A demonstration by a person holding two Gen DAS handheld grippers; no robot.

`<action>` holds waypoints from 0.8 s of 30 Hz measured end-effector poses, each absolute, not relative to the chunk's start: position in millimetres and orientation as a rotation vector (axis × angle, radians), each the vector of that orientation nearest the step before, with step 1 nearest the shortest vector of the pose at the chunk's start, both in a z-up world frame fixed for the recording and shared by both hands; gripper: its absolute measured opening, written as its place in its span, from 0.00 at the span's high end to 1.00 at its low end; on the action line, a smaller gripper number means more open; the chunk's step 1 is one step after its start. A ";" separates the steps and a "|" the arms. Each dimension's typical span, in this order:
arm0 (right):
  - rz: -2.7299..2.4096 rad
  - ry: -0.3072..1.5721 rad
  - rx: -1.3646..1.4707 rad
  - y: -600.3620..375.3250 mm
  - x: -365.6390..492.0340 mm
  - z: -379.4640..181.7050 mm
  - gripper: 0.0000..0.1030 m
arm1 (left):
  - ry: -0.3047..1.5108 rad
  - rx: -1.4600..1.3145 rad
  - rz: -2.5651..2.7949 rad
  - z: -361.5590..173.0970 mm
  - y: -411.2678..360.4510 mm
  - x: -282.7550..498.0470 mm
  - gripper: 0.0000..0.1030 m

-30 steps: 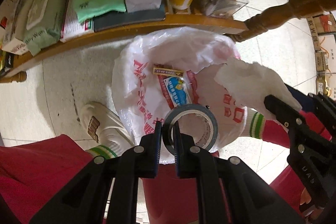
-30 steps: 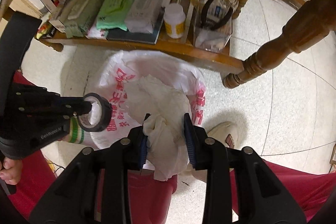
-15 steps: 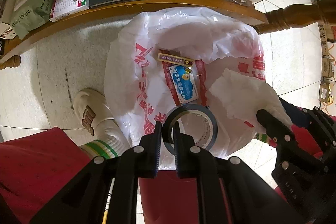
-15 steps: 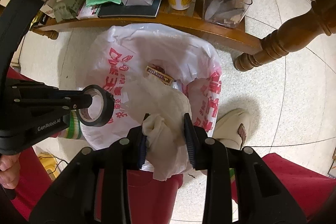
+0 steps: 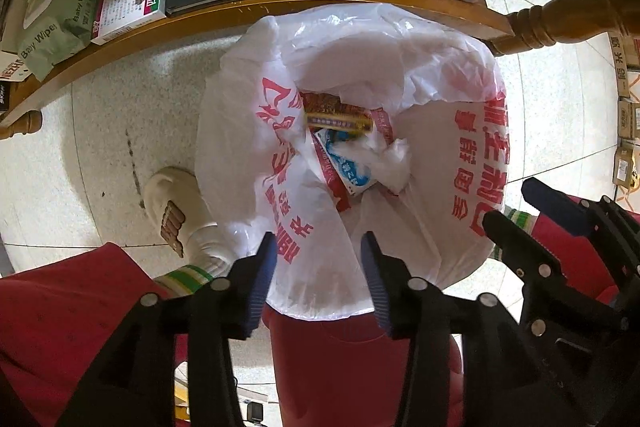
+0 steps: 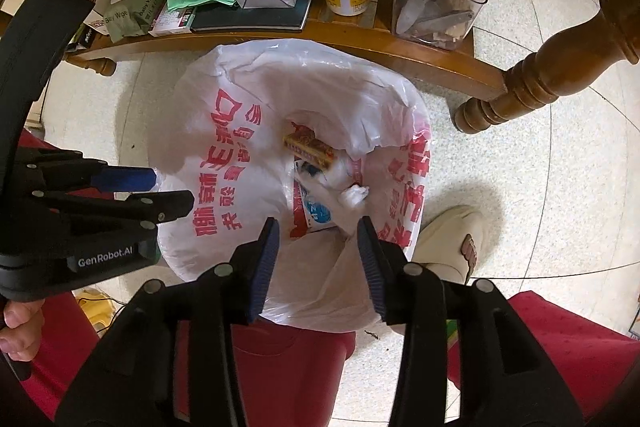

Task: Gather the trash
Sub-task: 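Lower the tape roll and tissue into the bag and open both tools, then raise both open tools back over the table toward the remaining items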

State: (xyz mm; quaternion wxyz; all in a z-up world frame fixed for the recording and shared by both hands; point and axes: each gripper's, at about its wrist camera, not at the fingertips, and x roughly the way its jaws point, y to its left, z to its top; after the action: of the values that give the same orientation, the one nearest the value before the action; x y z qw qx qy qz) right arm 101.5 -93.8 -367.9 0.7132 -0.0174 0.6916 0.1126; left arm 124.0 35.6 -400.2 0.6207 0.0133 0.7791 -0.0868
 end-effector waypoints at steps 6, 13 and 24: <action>0.259 1.522 -0.035 -92.5 101.2 -363.2 0.52 | 1.769 0.059 -0.196 -393.0 30.7 122.4 0.43; 0.283 1.450 0.009 -103.4 94.5 -322.0 0.35 | 1.672 0.056 -0.155 -333.5 46.6 111.2 0.34; 0.336 1.034 -0.060 -147.4 95.2 -98.0 0.07 | 1.396 0.025 -0.087 -125.8 90.7 121.4 0.15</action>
State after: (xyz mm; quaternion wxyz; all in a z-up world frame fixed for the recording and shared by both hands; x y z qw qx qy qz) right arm 95.2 -147.4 -98.0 0.8555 -0.0286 0.4917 0.1596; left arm 121.4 90.7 -125.8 0.7652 0.0113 0.6424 -0.0402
